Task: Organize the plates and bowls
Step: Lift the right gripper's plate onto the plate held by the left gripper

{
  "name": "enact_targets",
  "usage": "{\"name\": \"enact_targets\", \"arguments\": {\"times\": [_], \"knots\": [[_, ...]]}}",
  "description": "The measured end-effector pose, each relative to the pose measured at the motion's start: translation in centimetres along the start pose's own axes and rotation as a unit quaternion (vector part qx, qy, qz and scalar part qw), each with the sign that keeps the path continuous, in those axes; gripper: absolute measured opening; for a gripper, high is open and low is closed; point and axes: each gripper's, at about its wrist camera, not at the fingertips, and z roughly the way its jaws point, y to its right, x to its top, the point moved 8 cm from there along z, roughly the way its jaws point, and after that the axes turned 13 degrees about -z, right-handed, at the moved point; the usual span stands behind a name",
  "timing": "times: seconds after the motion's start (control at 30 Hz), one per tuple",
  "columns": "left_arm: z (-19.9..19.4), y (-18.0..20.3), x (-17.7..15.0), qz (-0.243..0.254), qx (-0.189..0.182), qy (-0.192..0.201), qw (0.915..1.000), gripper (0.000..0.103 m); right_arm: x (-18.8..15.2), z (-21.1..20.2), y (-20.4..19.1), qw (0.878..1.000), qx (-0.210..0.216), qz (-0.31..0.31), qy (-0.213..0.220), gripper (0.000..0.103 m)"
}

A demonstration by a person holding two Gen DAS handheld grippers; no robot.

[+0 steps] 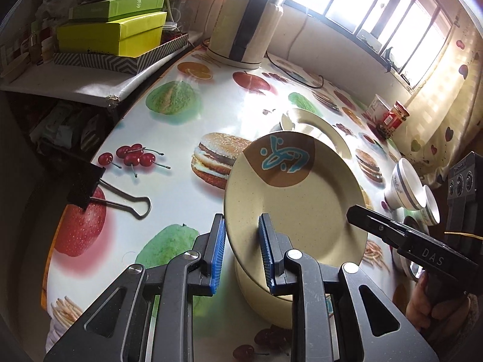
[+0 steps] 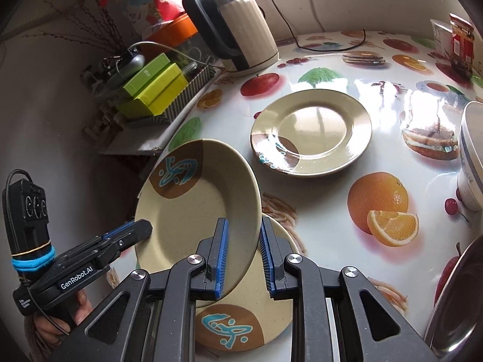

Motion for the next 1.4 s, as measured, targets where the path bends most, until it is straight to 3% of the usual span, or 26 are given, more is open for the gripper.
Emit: {"name": "enact_targets", "arguments": {"times": [0.8,1.4], "knots": [[1.4,0.3,-3.5,0.005,0.009,-0.034,0.9994,0.023,-5.1,-0.9,1.2,0.999,-0.007,0.034,-0.024,0.021],[1.4,0.5,-3.7,0.012,0.023,-0.032,0.9992,0.023,-5.4,-1.0,0.9,0.999,-0.026,0.013,-0.025,0.021]]}}
